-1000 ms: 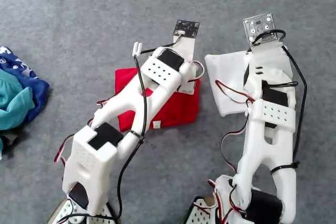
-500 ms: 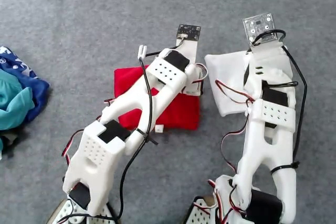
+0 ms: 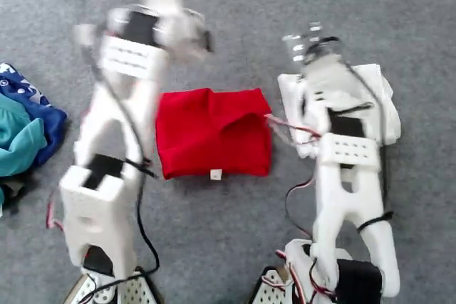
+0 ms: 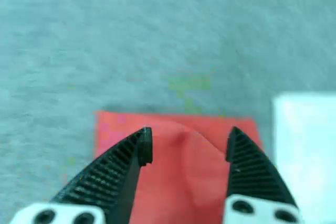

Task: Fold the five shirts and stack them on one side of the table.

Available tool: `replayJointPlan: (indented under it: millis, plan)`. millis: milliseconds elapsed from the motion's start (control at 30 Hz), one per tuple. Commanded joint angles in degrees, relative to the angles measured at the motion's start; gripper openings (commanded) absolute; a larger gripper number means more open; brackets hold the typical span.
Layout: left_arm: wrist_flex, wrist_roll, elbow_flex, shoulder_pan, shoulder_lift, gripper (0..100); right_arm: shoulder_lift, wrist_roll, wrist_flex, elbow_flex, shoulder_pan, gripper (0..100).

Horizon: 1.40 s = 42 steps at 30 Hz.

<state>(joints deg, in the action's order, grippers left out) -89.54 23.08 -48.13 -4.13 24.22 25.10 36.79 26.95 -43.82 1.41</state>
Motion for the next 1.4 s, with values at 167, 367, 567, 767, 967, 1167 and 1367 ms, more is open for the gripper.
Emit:
replayJointPlan:
  millis: [167, 367, 567, 767, 967, 1167, 1367]
  plan:
    - [0.62, -4.48, 8.31, 15.34, 9.67, 3, 0.22, 2.20, 12.84, 1.27, -21.45, 1.6]
    - [6.42, -9.14, 11.82, 20.44, 19.87, 3, -1.54, 1.14, 8.79, -3.30, -28.66, 1.5]
    - [10.99, -8.88, 11.82, 20.44, 22.15, 3, -12.44, -3.60, 0.88, -1.98, -29.63, 1.5]
    - [12.04, -9.05, 11.74, 20.44, 23.03, 3, -14.99, -3.52, 1.58, 1.63, -26.20, 1.5]
    - [12.04, -10.90, 12.00, 20.26, 23.03, 3, -15.43, -4.04, -4.04, 1.45, -21.01, 1.5]
    - [11.96, -11.87, 12.18, 18.68, 23.12, 3, -19.12, -12.84, -16.26, 1.19, -14.95, 1.5]
    - [11.96, -12.13, 12.26, 18.51, 23.21, 3, -19.74, -19.96, -29.01, 0.84, -10.99, 1.5]
